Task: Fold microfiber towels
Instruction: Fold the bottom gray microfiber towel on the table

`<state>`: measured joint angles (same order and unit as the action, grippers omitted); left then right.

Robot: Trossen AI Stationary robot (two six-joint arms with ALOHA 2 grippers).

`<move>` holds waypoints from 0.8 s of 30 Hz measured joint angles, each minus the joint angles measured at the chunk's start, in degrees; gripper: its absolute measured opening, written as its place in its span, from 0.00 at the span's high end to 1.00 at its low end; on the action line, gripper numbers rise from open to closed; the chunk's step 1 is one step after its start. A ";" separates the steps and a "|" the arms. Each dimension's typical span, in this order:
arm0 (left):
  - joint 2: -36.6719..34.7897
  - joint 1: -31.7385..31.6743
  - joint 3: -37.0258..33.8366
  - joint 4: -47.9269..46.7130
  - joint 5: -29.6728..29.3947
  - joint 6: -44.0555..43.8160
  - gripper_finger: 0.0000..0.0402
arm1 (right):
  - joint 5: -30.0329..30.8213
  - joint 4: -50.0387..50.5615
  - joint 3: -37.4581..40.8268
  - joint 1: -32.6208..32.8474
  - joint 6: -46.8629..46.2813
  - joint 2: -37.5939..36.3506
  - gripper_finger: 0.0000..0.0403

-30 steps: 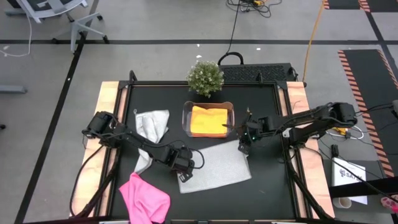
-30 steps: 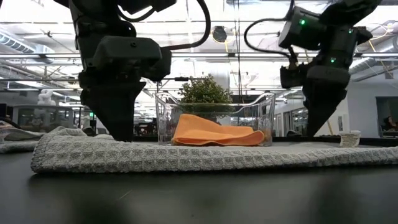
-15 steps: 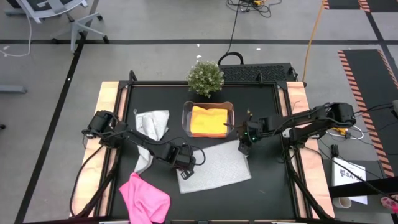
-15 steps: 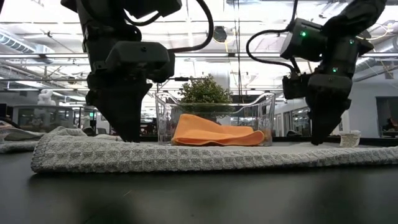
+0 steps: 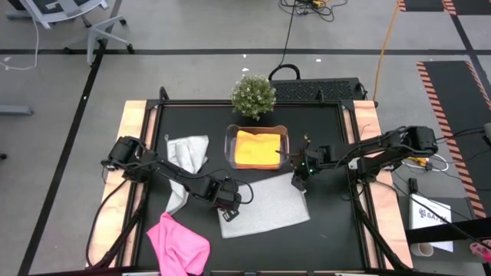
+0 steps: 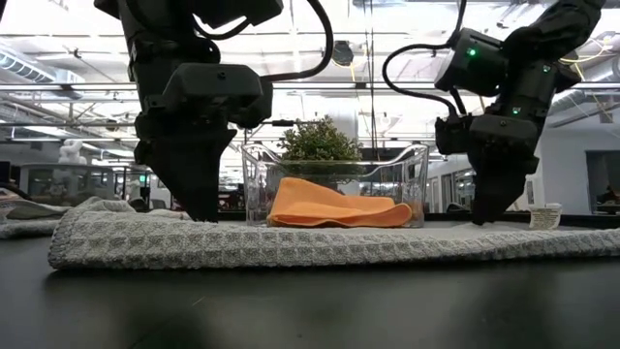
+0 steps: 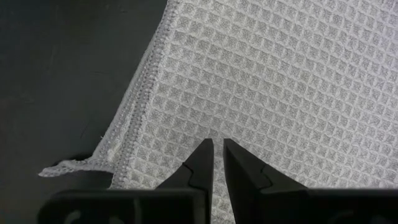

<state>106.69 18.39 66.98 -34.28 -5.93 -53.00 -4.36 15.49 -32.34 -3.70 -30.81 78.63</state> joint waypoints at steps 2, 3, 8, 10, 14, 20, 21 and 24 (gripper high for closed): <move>0.00 0.00 0.00 0.02 0.00 0.01 0.91 | 0.66 -1.08 0.09 0.11 -0.02 0.06 0.51; 0.00 0.00 0.00 0.00 0.00 0.01 0.91 | 0.68 -1.40 0.09 0.09 -0.02 0.11 0.51; 0.00 0.00 0.00 0.00 0.00 0.03 0.91 | 1.06 -1.48 0.25 0.09 -0.01 0.15 0.51; -0.02 0.00 0.00 -0.02 -0.01 0.03 0.91 | 1.22 -2.21 1.05 0.09 -0.55 0.11 0.52; 0.00 0.00 0.00 -0.02 -0.02 0.06 0.91 | 1.70 -4.98 4.08 0.07 -3.85 0.09 0.59; 0.00 0.00 0.00 -0.02 0.00 0.17 0.91 | 4.48 -5.49 7.00 0.01 -6.71 0.09 0.83; -0.01 0.02 0.00 -0.04 0.00 0.19 0.91 | 4.56 -5.45 7.18 -0.04 -6.40 0.09 0.89; 0.00 0.11 0.00 -0.04 0.22 0.69 0.91 | 4.75 -5.27 7.30 -0.04 -4.83 0.09 0.98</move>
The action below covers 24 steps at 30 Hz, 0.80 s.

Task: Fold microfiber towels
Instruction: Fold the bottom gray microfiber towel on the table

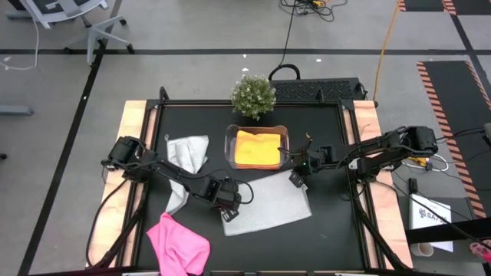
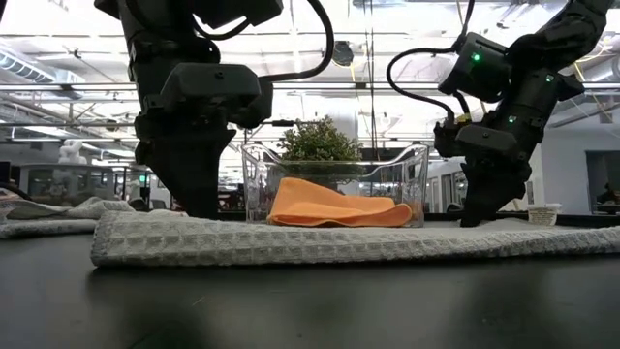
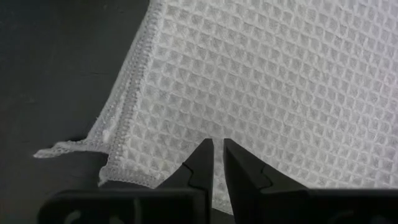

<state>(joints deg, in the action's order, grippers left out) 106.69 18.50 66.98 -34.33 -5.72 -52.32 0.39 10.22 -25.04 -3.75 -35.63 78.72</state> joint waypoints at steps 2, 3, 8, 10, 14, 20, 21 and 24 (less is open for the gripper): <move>0.00 0.00 0.00 0.00 0.20 0.28 0.91 | -0.01 0.02 0.02 0.00 0.13 0.00 0.97; 0.00 0.00 0.00 0.02 0.22 0.41 0.91 | -0.03 0.04 0.02 0.00 0.19 0.00 0.97; 0.00 0.04 0.00 0.37 1.30 1.74 0.91 | -0.24 0.16 0.02 0.00 0.28 0.00 0.99; 0.00 0.17 0.02 0.26 2.79 3.58 0.91 | -0.52 0.22 0.02 0.00 0.28 0.00 0.99; 0.00 0.63 -0.16 -0.31 3.78 6.17 0.91 | -1.29 0.89 0.09 -0.04 0.30 -1.21 1.00; 0.57 0.59 -0.22 0.67 2.85 7.63 0.91 | -1.55 2.23 0.09 -0.11 0.74 -3.74 1.00; 0.88 0.59 -0.22 1.16 2.68 7.67 0.91 | -1.70 2.23 0.09 -0.11 0.57 -4.08 1.00; 1.71 0.54 -0.22 1.67 2.27 7.74 0.91 | -2.20 1.99 0.09 -0.09 -1.02 -5.50 1.00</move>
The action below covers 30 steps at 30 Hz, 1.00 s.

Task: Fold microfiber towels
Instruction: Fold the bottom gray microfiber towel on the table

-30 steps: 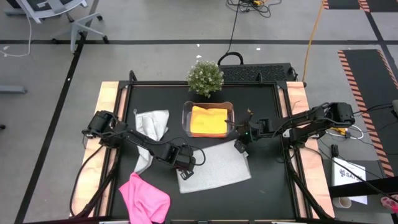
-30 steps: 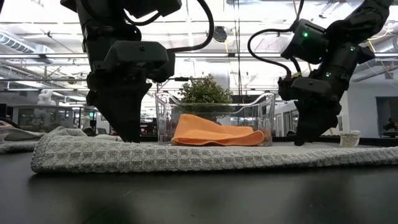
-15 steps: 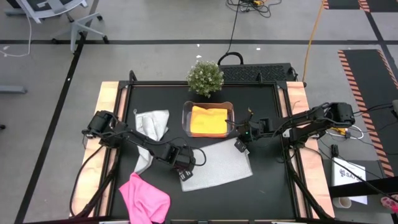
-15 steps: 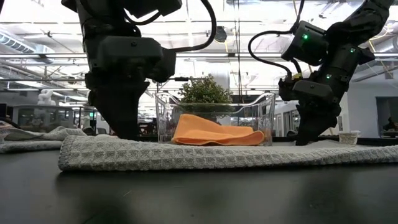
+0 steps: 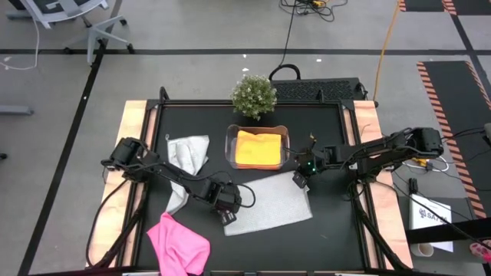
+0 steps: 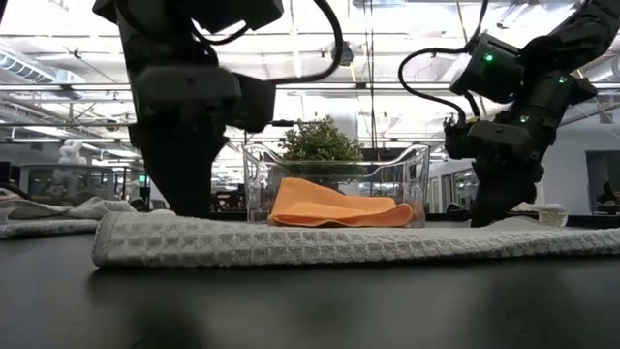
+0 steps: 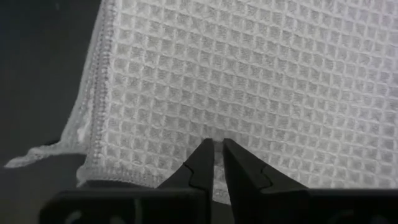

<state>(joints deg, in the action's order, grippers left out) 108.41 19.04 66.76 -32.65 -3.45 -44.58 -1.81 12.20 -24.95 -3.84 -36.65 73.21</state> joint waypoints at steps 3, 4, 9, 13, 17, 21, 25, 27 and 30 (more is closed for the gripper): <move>0.64 -0.17 0.15 0.75 -0.50 0.06 0.91 | -1.11 -0.82 0.15 0.13 -2.18 -1.97 1.00; 0.78 -0.27 0.14 1.12 -0.57 0.05 0.91 | -1.77 -0.58 0.15 0.15 -3.17 -2.72 1.00; 0.97 -0.67 0.07 3.26 -1.37 0.54 0.91 | -5.50 1.07 -0.47 0.24 -7.29 -6.49 1.00; 1.02 -0.70 0.04 3.52 -1.58 1.31 0.91 | -6.03 0.76 -3.05 0.26 -7.59 -8.86 1.00; 1.07 -0.92 -0.02 4.03 -1.61 2.23 0.91 | -5.99 1.07 -6.73 0.26 -6.23 -9.62 1.00; 1.13 -1.59 -0.02 4.53 -1.57 2.38 0.91 | -5.25 5.13 -9.29 0.24 -3.83 -9.27 1.00; 1.15 -1.94 -0.04 4.79 -1.56 2.40 0.91 | -3.60 13.80 -9.29 0.20 -3.42 -9.23 1.00; 1.15 -1.94 -0.05 4.82 -1.48 2.44 0.91 | -2.64 17.64 -9.29 0.20 -3.23 -9.25 1.00; 1.15 -1.96 -0.07 4.85 -1.24 2.29 0.91 | -1.21 20.83 -9.29 0.20 -2.99 -9.27 1.00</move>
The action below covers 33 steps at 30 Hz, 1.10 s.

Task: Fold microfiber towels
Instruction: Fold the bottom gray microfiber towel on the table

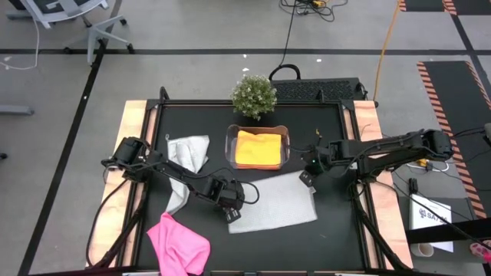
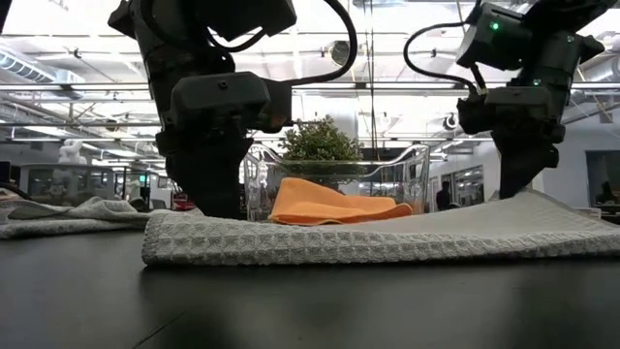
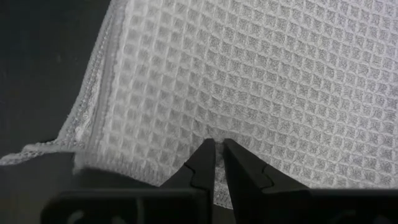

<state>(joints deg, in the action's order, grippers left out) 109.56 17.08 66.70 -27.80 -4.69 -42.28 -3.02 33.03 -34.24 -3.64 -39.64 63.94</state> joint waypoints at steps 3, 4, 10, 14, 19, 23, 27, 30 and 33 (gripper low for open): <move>0.00 -0.02 0.00 0.20 0.04 0.02 0.91 | -0.03 0.65 0.00 0.00 1.53 0.00 1.00; 0.02 -0.02 -0.01 0.35 0.04 0.01 0.91 | -0.01 0.54 0.00 0.00 2.55 0.00 1.00; 0.04 -0.02 -0.02 0.45 0.38 -0.40 0.91 | -0.01 0.21 0.00 0.00 5.29 -0.02 0.89; 0.04 -0.02 -0.02 0.49 0.48 -0.48 0.91 | -0.06 0.45 0.00 -0.17 4.39 -0.02 0.78; 0.04 -0.02 -0.02 0.49 0.63 -0.39 0.91 | -10.76 0.74 -0.26 -2.45 -4.83 -1.31 0.69; 0.04 -0.19 -0.02 0.37 0.63 -0.12 0.91 | -23.46 3.69 -0.83 -0.70 -13.88 -2.45 0.69; 0.04 -0.62 -0.02 0.39 0.81 0.01 0.91 | -27.92 3.54 -0.85 6.22 -24.60 -3.82 0.71; 0.04 -0.89 -0.02 0.54 0.76 0.82 0.91 | -26.68 3.62 -0.85 12.76 -32.36 -4.65 0.73; 0.07 -1.24 -0.02 0.69 0.57 2.41 0.91 | -21.54 3.25 -0.85 19.51 -38.56 -5.07 0.72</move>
<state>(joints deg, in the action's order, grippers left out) 109.62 15.84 66.67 -27.11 -4.12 -39.87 -24.56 36.29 -35.09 15.87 -78.20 58.87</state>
